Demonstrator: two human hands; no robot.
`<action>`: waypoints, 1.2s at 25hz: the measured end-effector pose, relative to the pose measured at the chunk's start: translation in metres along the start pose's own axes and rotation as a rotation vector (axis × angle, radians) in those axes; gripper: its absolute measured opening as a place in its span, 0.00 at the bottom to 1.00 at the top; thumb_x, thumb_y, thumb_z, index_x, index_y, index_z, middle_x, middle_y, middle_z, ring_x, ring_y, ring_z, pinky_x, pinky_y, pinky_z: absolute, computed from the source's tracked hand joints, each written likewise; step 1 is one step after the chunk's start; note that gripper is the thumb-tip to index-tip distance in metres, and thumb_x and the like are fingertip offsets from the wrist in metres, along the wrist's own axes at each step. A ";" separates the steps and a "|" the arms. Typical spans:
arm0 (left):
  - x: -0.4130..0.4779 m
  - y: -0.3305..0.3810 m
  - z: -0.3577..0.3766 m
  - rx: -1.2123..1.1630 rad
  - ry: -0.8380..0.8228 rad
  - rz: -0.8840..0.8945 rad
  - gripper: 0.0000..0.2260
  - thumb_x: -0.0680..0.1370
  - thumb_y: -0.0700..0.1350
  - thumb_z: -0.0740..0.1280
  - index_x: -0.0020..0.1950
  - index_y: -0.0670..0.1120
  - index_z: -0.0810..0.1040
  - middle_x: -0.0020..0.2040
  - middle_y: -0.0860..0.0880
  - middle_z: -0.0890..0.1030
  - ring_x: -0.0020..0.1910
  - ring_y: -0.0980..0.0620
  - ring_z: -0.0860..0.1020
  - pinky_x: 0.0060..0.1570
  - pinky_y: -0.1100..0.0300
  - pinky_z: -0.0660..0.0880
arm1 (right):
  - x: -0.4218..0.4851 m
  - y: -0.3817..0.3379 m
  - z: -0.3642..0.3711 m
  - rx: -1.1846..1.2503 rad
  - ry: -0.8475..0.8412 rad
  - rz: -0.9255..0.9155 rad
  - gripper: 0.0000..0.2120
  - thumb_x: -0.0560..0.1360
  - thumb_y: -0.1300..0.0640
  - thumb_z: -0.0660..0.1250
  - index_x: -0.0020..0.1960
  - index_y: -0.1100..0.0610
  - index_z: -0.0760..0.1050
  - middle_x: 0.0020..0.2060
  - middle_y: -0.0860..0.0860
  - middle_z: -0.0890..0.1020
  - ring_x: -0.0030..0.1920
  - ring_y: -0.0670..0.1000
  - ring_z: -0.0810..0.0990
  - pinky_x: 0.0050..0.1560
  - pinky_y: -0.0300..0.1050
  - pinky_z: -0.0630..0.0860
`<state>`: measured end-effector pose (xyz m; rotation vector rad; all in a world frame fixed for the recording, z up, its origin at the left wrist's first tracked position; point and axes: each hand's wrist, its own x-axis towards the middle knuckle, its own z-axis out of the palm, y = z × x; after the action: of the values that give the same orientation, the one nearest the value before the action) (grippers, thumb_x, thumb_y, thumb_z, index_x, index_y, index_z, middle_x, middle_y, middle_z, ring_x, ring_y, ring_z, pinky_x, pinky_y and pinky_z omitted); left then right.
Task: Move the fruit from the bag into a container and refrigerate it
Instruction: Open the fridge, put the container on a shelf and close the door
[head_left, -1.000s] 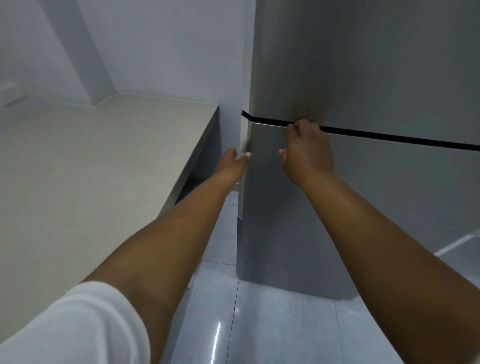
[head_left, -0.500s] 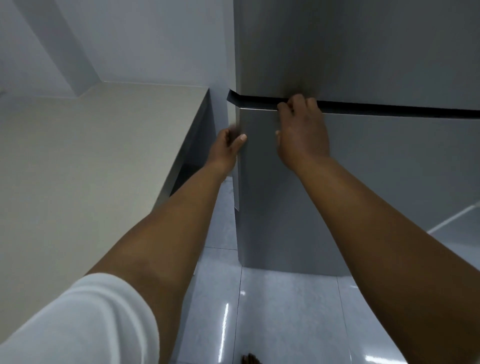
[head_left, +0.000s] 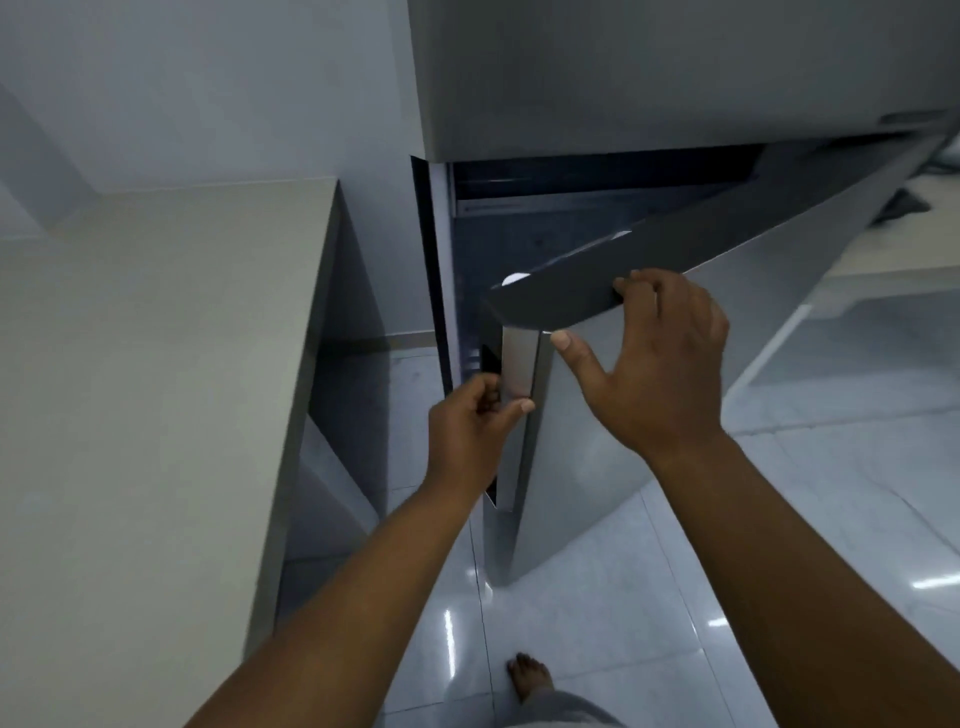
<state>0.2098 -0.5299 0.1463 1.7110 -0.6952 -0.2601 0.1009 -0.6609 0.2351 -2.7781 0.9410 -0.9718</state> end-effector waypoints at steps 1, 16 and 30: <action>-0.015 0.004 0.007 -0.020 -0.029 0.025 0.05 0.71 0.43 0.75 0.43 0.49 0.80 0.37 0.57 0.81 0.37 0.61 0.79 0.39 0.72 0.74 | -0.017 0.001 -0.014 0.004 -0.019 0.044 0.37 0.73 0.28 0.55 0.66 0.58 0.70 0.66 0.58 0.73 0.68 0.59 0.69 0.69 0.61 0.65; -0.143 0.058 0.106 0.070 -0.365 0.617 0.11 0.76 0.44 0.70 0.57 0.42 0.80 0.53 0.45 0.82 0.52 0.51 0.79 0.53 0.55 0.78 | -0.187 0.092 -0.134 -0.180 0.360 0.281 0.22 0.76 0.48 0.67 0.61 0.64 0.76 0.62 0.61 0.79 0.67 0.61 0.74 0.68 0.63 0.68; -0.153 0.103 0.264 0.626 -0.812 1.017 0.36 0.76 0.51 0.69 0.77 0.44 0.54 0.80 0.45 0.55 0.78 0.46 0.52 0.74 0.55 0.46 | -0.226 0.245 -0.215 -0.414 0.321 0.538 0.19 0.81 0.63 0.53 0.69 0.68 0.69 0.69 0.64 0.72 0.72 0.63 0.67 0.74 0.61 0.59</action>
<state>-0.0812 -0.6672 0.1448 1.5362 -2.3236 0.0146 -0.2936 -0.7019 0.2247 -2.4304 2.0040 -1.2464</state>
